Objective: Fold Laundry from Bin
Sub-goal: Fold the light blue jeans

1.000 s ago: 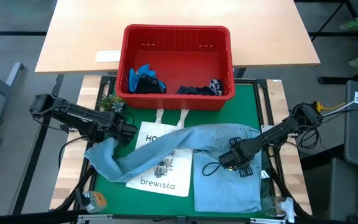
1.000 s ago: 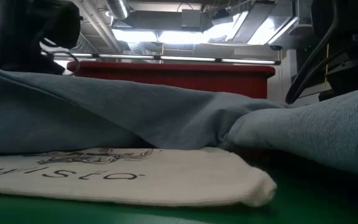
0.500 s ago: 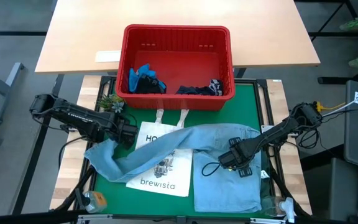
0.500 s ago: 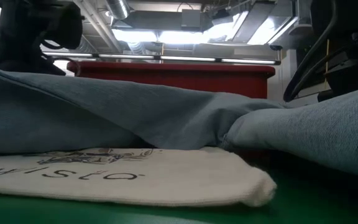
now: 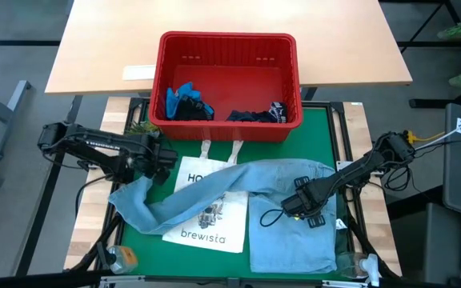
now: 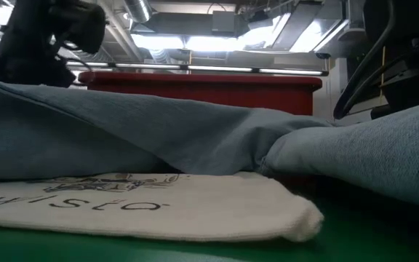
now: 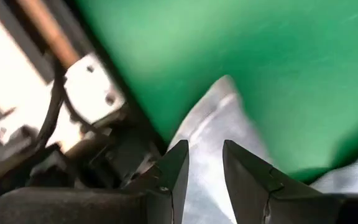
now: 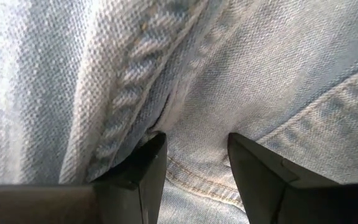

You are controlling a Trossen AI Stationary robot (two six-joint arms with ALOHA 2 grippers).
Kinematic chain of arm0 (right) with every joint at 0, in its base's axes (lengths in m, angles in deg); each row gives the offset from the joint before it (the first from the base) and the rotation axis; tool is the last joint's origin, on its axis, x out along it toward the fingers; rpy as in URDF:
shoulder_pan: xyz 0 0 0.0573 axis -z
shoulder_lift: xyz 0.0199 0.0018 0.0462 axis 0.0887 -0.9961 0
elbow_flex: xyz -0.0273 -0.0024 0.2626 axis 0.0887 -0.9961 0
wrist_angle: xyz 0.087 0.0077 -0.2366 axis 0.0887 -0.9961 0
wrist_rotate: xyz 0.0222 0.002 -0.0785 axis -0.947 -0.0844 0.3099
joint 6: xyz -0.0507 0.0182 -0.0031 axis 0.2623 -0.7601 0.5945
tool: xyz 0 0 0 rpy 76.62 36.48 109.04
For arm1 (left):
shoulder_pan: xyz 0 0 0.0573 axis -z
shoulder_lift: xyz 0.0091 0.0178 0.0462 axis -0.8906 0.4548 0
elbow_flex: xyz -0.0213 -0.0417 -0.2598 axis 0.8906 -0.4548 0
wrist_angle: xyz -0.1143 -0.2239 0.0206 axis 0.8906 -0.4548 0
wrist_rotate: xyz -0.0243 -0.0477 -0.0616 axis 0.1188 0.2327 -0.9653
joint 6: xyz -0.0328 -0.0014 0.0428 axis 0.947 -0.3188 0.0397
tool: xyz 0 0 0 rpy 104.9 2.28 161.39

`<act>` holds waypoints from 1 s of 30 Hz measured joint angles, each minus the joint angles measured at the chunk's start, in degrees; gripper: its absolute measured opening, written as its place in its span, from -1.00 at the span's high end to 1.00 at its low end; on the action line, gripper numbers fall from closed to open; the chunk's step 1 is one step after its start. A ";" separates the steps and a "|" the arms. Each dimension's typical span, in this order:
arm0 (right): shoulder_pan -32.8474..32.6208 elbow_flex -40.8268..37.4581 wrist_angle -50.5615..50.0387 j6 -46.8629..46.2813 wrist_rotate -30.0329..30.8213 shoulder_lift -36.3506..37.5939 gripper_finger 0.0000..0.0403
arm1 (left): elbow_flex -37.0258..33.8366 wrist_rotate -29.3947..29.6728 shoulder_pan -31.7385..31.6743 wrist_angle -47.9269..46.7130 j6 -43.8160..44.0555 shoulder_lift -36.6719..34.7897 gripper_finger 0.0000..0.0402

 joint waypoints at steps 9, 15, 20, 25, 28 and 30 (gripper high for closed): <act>0.00 0.00 0.11 0.00 1.06 -0.02 0.13 | -4.04 -2.81 3.45 2.08 7.48 0.50 0.53; 0.00 0.00 0.20 -0.02 1.50 -0.01 0.13 | -4.06 -1.96 4.00 3.12 7.82 3.20 0.53; 0.00 0.00 0.46 -0.02 1.71 -0.02 0.13 | -4.07 -2.12 4.00 3.23 7.03 8.78 0.53; 0.00 0.00 0.50 -0.02 1.83 -0.02 0.13 | -3.19 -4.56 4.00 5.35 1.61 13.96 0.53; 0.00 0.00 0.53 -0.02 1.93 -0.02 0.13 | -2.65 -5.55 4.04 8.00 -1.16 15.66 0.53; 0.00 0.00 0.56 -0.02 2.19 -0.02 0.13 | -2.60 -5.39 4.02 10.50 -1.71 15.91 0.53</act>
